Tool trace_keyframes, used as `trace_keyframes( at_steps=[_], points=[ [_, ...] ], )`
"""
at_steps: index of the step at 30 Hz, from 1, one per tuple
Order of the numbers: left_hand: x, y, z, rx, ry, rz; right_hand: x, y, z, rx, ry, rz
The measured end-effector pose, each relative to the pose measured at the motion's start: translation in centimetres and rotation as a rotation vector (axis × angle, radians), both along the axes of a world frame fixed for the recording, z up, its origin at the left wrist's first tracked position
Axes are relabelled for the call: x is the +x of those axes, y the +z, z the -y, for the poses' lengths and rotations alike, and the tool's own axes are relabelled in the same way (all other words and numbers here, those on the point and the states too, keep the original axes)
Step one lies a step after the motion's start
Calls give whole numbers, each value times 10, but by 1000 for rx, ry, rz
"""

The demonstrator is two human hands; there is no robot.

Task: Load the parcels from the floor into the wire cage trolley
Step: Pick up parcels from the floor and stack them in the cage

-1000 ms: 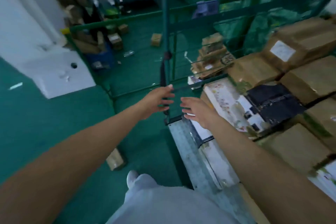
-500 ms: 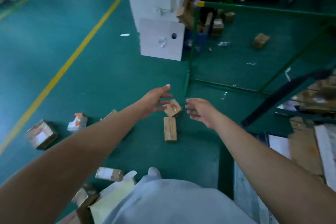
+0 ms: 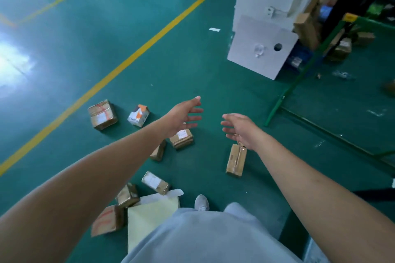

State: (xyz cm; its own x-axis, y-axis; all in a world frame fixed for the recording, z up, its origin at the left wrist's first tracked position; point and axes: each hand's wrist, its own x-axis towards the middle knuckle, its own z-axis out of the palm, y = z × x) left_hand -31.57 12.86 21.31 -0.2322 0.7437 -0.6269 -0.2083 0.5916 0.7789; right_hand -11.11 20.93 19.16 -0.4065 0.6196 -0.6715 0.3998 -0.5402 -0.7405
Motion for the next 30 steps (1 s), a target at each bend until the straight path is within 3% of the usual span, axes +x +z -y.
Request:
trace_keyframes(
  at_steps=[14, 22, 30],
  points=[
    [-104, -38, -2, -172, 380, 97, -150, -44, -61, -115, 316, 55],
    [-191, -7, -18, -144, 661, 48, -282, -33, -123, -96, 563, 10],
    [-256, 9, 12, -83, 925, 18, -398, -32, -118, -129, 763, -18]
  ],
)
